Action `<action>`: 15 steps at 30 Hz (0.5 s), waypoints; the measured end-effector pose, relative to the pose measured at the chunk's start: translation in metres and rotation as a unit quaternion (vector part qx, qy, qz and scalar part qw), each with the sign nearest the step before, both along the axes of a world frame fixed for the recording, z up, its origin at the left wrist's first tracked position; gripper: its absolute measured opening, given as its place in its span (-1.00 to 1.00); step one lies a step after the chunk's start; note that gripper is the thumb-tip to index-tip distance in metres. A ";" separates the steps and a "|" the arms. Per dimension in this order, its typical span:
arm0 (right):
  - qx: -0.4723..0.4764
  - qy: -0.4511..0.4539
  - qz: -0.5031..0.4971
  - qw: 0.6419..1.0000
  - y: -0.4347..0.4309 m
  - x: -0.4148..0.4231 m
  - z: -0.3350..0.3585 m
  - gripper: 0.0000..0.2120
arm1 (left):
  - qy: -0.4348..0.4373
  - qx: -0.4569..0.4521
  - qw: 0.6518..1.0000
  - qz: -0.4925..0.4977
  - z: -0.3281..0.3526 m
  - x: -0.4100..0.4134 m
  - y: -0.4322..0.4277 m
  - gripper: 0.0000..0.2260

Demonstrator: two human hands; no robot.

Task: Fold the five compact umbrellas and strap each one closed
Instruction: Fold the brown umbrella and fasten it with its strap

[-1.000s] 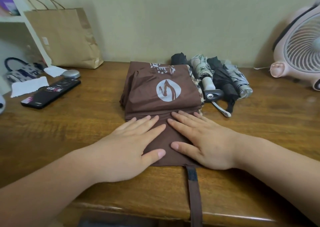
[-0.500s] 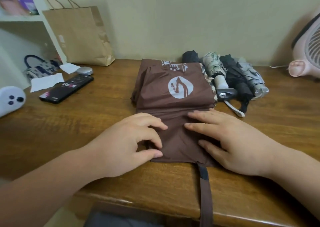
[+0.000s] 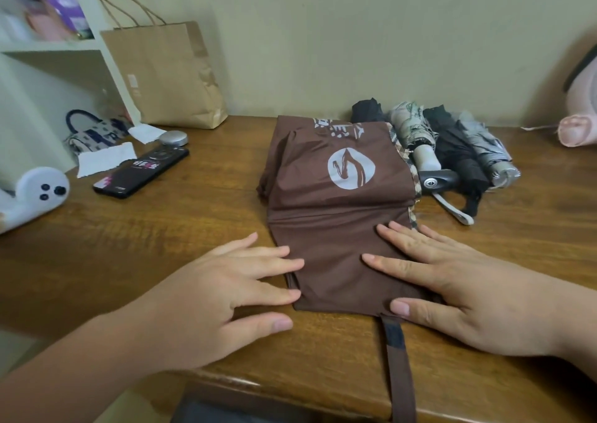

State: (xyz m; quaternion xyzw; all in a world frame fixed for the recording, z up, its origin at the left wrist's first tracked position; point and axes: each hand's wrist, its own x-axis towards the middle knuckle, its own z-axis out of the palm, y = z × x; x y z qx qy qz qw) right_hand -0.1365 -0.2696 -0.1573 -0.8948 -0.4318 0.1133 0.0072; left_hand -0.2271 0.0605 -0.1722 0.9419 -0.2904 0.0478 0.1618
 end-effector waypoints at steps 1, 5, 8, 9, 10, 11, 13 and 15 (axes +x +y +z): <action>0.017 0.001 -0.002 1.000 -0.003 0.000 0.000 -0.36 | -0.004 0.009 1.000 -0.001 0.000 -0.001 0.001 -0.65; 0.145 -0.020 -0.032 0.989 -0.010 0.007 -0.004 -0.40 | -0.041 0.051 0.998 0.000 0.001 -0.003 -0.004 -0.67; 0.191 -0.043 -0.046 0.980 -0.010 0.011 -0.009 -0.45 | -0.052 0.031 0.998 0.012 0.006 -0.005 -0.012 -0.73; 0.193 -0.045 -0.047 0.979 -0.009 0.011 -0.011 -0.44 | -0.058 0.028 0.998 0.024 0.007 -0.006 -0.015 -0.75; 0.195 -0.045 -0.047 0.979 -0.009 0.011 -0.011 -0.43 | -0.061 0.026 0.997 0.038 0.006 -0.007 -0.017 -0.77; 0.197 -0.045 -0.046 0.978 -0.008 0.010 -0.012 -0.41 | -0.058 0.014 0.997 0.057 0.006 -0.008 -0.021 -0.80; 0.198 -0.048 -0.045 0.978 -0.008 0.010 -0.012 -0.38 | -0.026 -0.064 0.989 0.133 0.009 -0.011 -0.031 -0.86; 0.203 -0.050 -0.044 0.977 -0.008 0.011 -0.013 -0.39 | 0.066 -0.198 0.949 0.236 0.014 -0.015 -0.041 -0.73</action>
